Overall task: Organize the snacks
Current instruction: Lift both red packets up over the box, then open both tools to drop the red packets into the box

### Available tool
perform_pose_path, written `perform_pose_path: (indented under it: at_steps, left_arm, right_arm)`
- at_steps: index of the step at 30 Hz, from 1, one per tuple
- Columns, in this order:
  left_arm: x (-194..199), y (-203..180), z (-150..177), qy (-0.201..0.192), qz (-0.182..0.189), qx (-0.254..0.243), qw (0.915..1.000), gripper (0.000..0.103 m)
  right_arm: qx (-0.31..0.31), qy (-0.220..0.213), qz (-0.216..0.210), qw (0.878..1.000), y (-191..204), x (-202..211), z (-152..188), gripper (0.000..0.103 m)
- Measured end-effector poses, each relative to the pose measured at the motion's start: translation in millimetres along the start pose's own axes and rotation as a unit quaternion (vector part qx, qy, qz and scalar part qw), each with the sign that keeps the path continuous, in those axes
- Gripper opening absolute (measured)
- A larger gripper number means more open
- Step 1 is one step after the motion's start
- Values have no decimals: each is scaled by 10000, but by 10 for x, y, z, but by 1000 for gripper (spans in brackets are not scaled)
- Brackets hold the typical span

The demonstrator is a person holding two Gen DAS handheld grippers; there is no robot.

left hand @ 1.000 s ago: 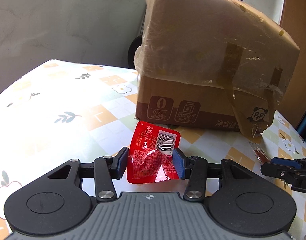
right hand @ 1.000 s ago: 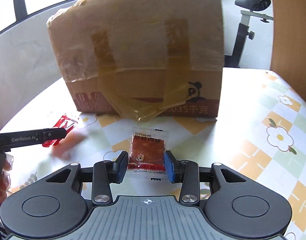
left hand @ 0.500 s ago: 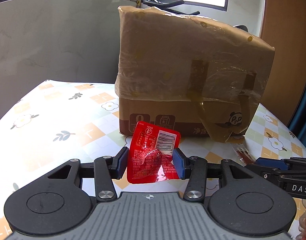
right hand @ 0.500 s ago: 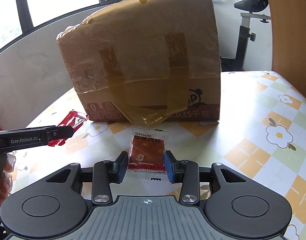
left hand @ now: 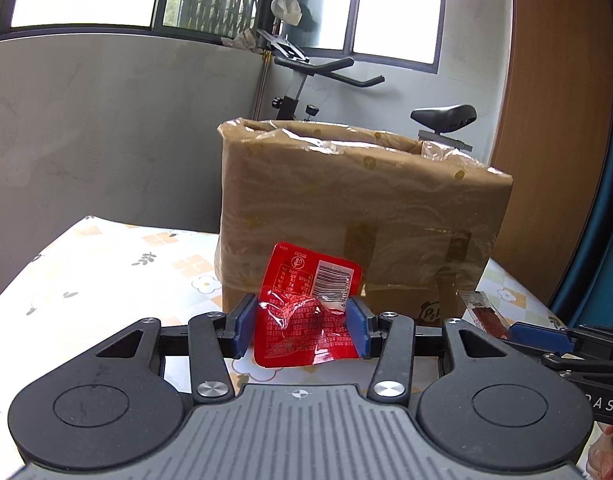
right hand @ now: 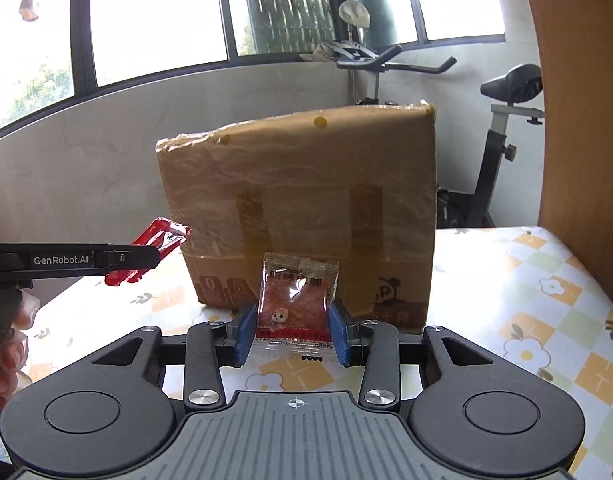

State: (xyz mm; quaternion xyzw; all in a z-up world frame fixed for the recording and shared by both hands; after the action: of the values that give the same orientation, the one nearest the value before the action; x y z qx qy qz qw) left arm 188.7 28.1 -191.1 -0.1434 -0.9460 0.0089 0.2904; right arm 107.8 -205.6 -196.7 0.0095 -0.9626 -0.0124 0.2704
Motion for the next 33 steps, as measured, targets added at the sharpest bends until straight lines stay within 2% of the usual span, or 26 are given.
perform_pose_path:
  at_steps: [5,9,13,15,18,21,23,26,28,29,31,33]
  left_arm:
    - [31,-53,-333,-252,69,-87,9996,51]
    - [62,-102,-709,-563,131,-212,9981,51]
    - [-57,-196,-1137,-714,209,-335,9967,51]
    - [-215,-225,-1339,-723,131,-404,9965,51]
    - [-554,-256,-1552,-494,76,-455,9977,51]
    - [-830,-253,-1651,-390,-41,-565,9976,51]
    - [-938,-266,-1661,-277,39,-660,9974,52]
    - [-961,-238,-1624,-56,-103,-841,9964,72]
    - [-847,-186,-1600,-184,-118,-918,9955,90]
    - [-793,-171,-1596,-228,-114,-898,9956,93]
    - [-679,-156,-1594,-268,-98,-842,9960,95]
    - [-581,-162,-1625,-264,-70,-797,9964,96]
  right_arm:
    - [73,-326,-47,9994,-33,85,-398,36]
    - [218,-618,-78,9978,-71,91,-897,36]
    - [386,-703,3,9968,-133,-95,-1432,36]
    - [439,-613,110,9971,-185,-284,-1666,36]
    - [328,-292,238,9988,-292,-641,-1887,37]
    - [82,27,440,9990,-424,-925,-1952,37]
    - [-52,300,510,9982,-482,-1072,-1927,39]
    - [-140,322,607,9975,-514,-1072,-1933,42]
    - [-167,277,627,9975,-529,-1009,-1948,55]
    - [-196,235,633,9975,-531,-969,-1958,64]
    - [-249,177,548,9980,-520,-847,-1968,72]
    - [-268,171,499,9982,-493,-722,-1971,86]
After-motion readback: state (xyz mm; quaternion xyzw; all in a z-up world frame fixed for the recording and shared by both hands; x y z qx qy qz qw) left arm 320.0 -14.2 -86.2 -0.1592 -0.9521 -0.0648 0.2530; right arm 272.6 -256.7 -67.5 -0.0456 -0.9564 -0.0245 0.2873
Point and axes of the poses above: each gripper's, at about its wrist camera, not at the fingertips, and x roughly against the way its jaws point, y to its left, z to its underside, the point moved 8 cm from there along -x, roughly the way its jaws point, and after that the axes turned 8 degrees about y, right-handed, at the moved point
